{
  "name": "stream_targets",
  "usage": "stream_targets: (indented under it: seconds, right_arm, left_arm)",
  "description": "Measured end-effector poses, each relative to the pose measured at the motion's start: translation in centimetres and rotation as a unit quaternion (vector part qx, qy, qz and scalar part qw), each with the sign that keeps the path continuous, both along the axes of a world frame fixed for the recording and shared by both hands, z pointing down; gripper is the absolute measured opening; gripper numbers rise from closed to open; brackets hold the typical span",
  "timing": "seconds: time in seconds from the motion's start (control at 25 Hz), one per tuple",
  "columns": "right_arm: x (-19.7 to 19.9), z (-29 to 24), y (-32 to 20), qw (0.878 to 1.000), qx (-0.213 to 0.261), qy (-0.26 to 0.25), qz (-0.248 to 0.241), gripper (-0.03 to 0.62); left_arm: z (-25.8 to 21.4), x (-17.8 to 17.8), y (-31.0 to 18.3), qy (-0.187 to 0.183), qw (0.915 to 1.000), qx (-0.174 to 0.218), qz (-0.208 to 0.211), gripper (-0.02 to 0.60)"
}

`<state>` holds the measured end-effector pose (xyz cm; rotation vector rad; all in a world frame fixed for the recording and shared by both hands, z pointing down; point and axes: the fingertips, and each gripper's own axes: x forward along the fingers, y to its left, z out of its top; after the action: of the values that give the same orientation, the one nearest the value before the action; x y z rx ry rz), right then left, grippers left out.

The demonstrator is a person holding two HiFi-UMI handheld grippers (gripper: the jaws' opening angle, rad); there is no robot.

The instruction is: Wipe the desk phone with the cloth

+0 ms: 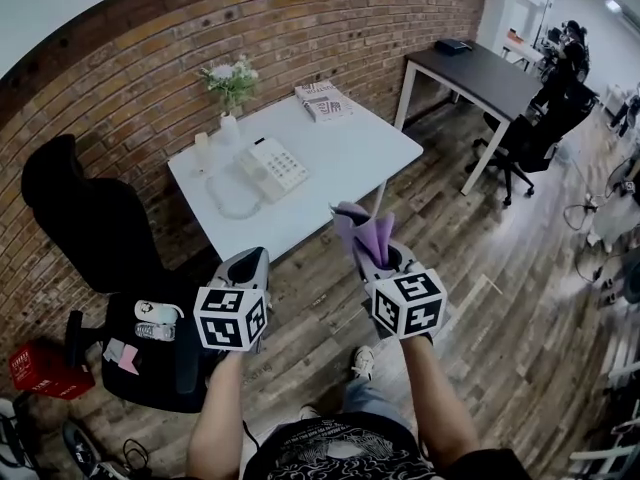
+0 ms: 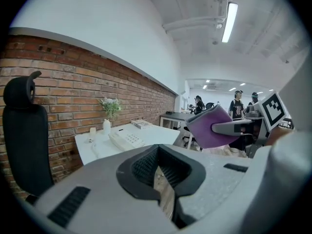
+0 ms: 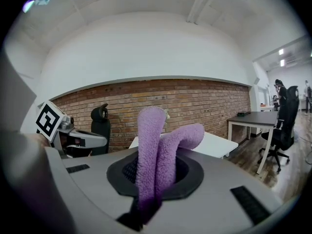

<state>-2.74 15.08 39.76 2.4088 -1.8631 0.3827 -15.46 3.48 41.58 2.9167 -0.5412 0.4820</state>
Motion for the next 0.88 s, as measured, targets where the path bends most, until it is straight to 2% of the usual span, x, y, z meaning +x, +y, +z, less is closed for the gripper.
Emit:
stream_targets:
  seconds: [0.28,0.48,0.68,0.88]
  right_arm:
    - [8.0,0.4,-3.6,1.000,-0.004,-0.008,-0.023,0.044]
    - [12.8,0.2,-5.5,0.999,-0.004,-0.014,-0.044,0.044]
    - [16.0,0.6,-6.5,0.998,-0.004,-0.020,-0.065,0.044]
    - [18.0,1.0,-8.1,0.995,-0.006,-0.025,-0.097,0.044]
  left_arm:
    - [0.3,7.8,-2.7,-0.011,0.9998,-0.003,-0.017,0.006]
    - [-0.1,12.0,-4.1,-0.017,0.9991,-0.003,-0.039,0.006]
    - [0.0,15.0,-4.5,-0.026,0.9981,0.000,-0.056,0.006]
    - [0.4,16.0,-5.5,-0.036,0.9955,0.000,-0.088,0.006]
